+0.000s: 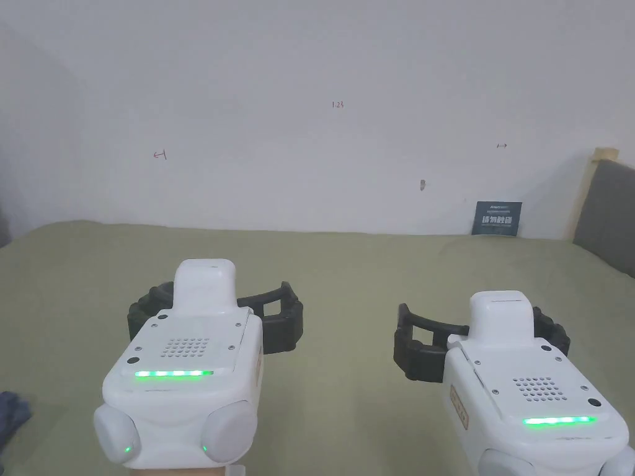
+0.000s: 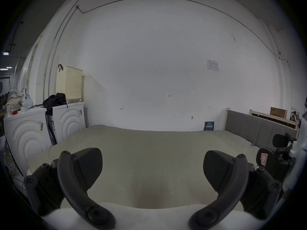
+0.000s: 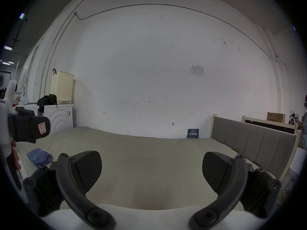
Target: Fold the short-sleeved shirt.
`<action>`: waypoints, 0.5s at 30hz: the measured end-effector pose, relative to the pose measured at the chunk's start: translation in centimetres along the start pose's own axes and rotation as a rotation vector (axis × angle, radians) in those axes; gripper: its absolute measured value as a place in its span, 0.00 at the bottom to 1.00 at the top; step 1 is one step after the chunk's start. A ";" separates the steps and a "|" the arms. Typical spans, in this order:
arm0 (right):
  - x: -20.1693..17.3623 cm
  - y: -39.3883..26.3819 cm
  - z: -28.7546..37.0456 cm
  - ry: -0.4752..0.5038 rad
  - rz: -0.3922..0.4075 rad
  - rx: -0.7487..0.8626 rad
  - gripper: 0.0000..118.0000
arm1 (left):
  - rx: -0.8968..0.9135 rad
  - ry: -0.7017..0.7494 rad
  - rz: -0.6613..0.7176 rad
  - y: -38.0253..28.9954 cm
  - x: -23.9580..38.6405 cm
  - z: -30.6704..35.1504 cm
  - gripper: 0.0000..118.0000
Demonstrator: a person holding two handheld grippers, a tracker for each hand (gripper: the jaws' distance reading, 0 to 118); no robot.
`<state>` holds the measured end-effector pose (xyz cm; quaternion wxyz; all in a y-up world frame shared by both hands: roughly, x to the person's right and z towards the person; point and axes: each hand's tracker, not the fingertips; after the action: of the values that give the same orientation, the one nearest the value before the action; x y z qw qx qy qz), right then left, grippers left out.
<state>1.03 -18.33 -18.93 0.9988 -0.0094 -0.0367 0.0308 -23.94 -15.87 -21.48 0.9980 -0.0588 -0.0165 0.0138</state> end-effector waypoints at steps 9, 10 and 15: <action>0.9 0.8 -0.7 0.035 -0.039 -0.061 1.00 | -0.026 -0.012 -0.011 0.2 0.1 0.0 1.00; 0.7 0.8 -0.8 -0.013 0.009 -0.057 1.00 | -0.026 -0.013 -0.010 0.2 0.1 0.0 1.00; 0.6 0.2 -1.7 0.051 0.049 -0.091 1.00 | -0.047 -0.017 -0.022 0.1 0.2 -0.3 1.00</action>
<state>1.78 -18.09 -20.61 0.9969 -0.0566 -0.0122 0.0533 -23.74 -15.77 -21.76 0.9963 -0.0819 -0.0261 0.0029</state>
